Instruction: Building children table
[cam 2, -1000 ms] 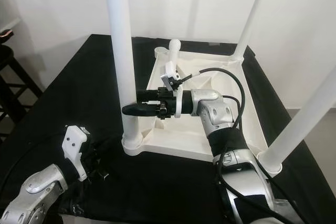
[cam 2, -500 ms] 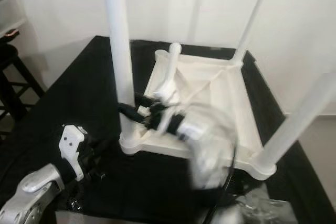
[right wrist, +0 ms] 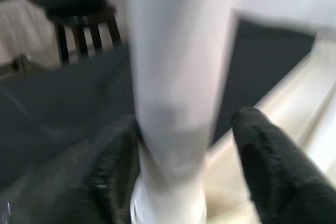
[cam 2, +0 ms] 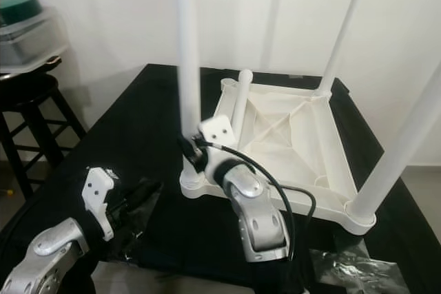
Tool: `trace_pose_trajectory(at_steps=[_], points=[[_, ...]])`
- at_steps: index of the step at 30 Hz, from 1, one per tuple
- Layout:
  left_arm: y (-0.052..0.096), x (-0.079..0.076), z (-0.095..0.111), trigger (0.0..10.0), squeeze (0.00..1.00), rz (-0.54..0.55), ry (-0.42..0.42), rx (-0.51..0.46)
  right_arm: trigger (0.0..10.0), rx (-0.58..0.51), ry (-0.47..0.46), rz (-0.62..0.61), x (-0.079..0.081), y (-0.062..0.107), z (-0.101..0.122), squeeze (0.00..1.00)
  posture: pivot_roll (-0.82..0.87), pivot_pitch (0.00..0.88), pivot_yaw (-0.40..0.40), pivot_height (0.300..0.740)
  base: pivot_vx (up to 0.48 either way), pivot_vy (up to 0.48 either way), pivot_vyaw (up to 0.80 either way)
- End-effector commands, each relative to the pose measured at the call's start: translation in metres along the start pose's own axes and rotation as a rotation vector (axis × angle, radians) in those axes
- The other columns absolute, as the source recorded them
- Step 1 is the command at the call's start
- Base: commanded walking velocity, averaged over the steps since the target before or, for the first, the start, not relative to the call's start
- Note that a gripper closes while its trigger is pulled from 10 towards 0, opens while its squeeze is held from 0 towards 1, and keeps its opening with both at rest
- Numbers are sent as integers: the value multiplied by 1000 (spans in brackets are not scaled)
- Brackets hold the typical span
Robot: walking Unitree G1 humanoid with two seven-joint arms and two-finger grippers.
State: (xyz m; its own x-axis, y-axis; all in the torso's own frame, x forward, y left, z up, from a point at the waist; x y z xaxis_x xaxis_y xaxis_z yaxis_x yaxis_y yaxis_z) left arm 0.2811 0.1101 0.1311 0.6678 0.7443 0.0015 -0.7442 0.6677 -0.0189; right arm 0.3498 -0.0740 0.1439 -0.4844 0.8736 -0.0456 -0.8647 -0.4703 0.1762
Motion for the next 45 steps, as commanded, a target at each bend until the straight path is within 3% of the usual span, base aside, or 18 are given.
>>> trace_pose_trajectory(at_steps=[1,5,6,10,12,17,29,45], points=[[1,1,0,10000,0,-6,-5,5,10000,-45,-28,63,1,-2,13,1000,35,36,-6,740,0,0,0],[0,1,-1,10000,0,-13,-3,7,10000,-197,65,456,26,9,55,1000,37,35,-7,740,0,0,0],[0,0,-1,10000,0,-14,-3,7,10000,-199,103,514,25,12,57,0,38,32,-11,740,0,0,0],[0,0,-1,10000,0,-13,-4,6,10000,-183,162,595,18,15,59,0,44,31,-17,740,0,0,0],[-1,0,-1,10000,0,-7,-5,2,10000,-168,203,646,7,12,63,0,49,32,-22,740,0,0,0],[-1,-2,-1,10000,0,-6,-6,1,10000,-163,237,638,-3,0,70,0,58,32,-29,740,0,0,0],[-1,-3,-1,10000,0,-8,-2,0,10000,-177,216,726,10,-2,64,0,60,35,-28,740,0,0,0],[1,-5,0,10000,0,-13,1,4,10000,-153,168,803,9,-12,54,0,70,42,-20,740,0,0,0]])
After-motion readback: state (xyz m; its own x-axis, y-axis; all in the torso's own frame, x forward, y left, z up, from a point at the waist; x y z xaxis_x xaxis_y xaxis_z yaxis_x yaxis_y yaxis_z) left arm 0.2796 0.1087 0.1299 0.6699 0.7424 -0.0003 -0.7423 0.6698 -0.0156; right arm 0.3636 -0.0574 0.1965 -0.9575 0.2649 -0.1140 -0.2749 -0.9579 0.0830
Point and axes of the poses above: a point about 5 cm out from each wrist's last joint towards the gripper, its own y axis pointing back from the gripper into the wrist, its own z axis along the axis of the wrist's last joint, x = y × z, the point moved 5 cm from there along -y, pointing out of the wrist towards the gripper, and after that the axes turned 1 degree about y, right-handed, at the moved point
